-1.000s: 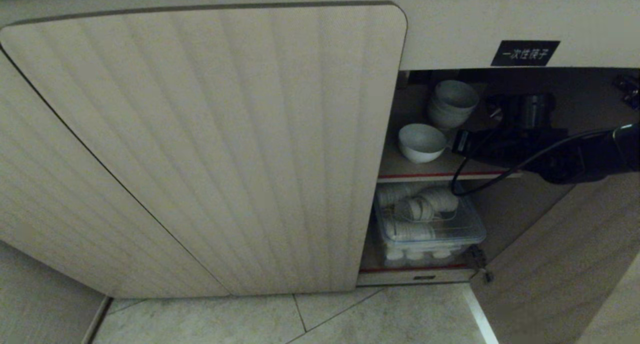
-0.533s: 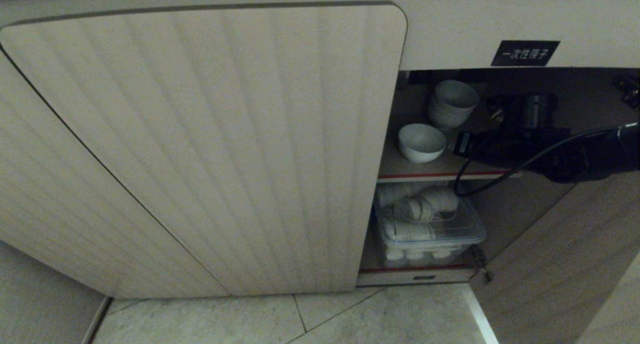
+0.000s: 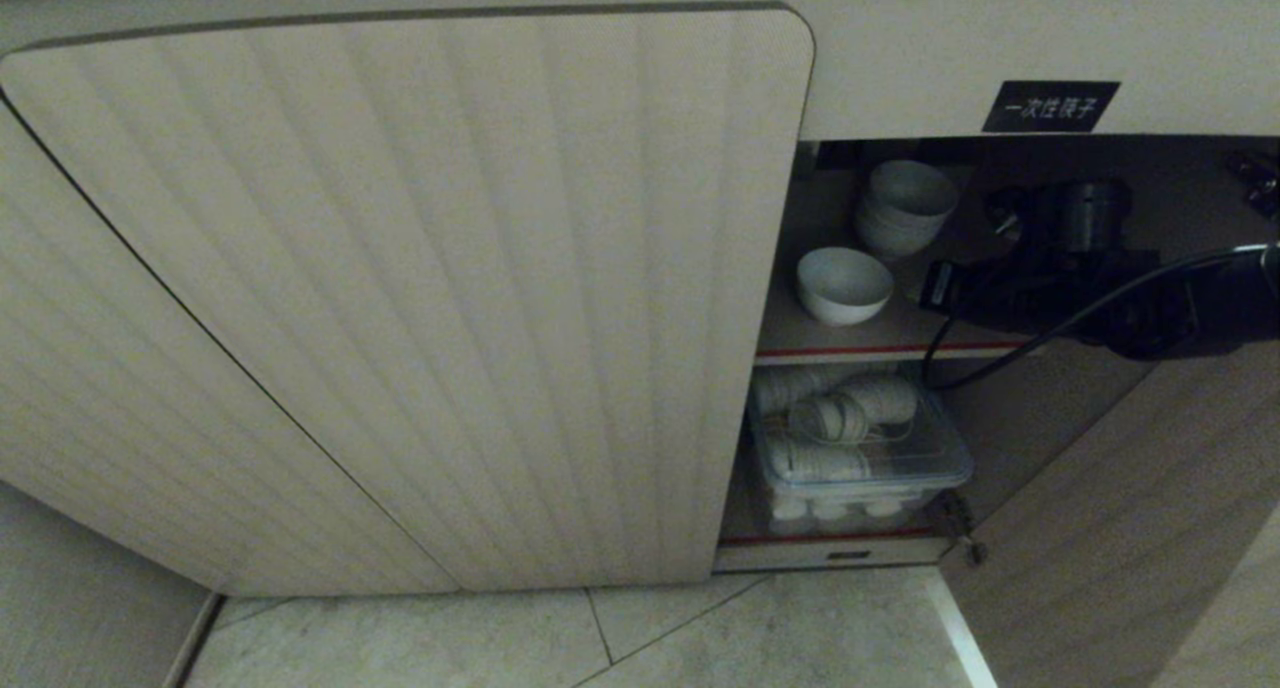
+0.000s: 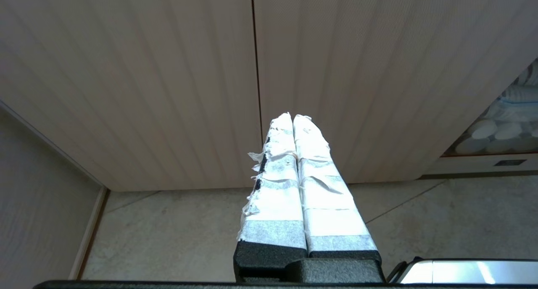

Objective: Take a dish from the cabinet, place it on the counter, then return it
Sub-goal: Take the bowl from the cabinet

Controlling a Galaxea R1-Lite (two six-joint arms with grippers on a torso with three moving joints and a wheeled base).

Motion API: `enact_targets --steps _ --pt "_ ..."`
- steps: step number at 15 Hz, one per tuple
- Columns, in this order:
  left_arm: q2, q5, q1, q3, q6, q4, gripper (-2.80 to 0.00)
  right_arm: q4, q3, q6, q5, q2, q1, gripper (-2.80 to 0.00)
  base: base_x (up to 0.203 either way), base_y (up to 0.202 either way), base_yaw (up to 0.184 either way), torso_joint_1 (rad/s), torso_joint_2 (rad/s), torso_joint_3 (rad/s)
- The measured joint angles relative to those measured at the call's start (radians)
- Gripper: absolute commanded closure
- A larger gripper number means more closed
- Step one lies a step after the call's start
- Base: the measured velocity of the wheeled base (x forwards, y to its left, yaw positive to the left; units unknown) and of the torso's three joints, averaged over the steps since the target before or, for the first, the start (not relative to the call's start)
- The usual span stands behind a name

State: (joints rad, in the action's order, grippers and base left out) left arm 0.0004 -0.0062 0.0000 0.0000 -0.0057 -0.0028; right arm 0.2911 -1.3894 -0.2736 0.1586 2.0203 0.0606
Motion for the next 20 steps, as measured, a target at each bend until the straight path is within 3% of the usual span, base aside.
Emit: enact_targets --steps 20 --pt "0.000 0.000 0.000 0.000 0.000 0.000 0.00 -0.043 0.030 0.026 0.000 -0.043 -0.013 0.00 0.000 0.000 0.000 0.000 0.00 0.000"
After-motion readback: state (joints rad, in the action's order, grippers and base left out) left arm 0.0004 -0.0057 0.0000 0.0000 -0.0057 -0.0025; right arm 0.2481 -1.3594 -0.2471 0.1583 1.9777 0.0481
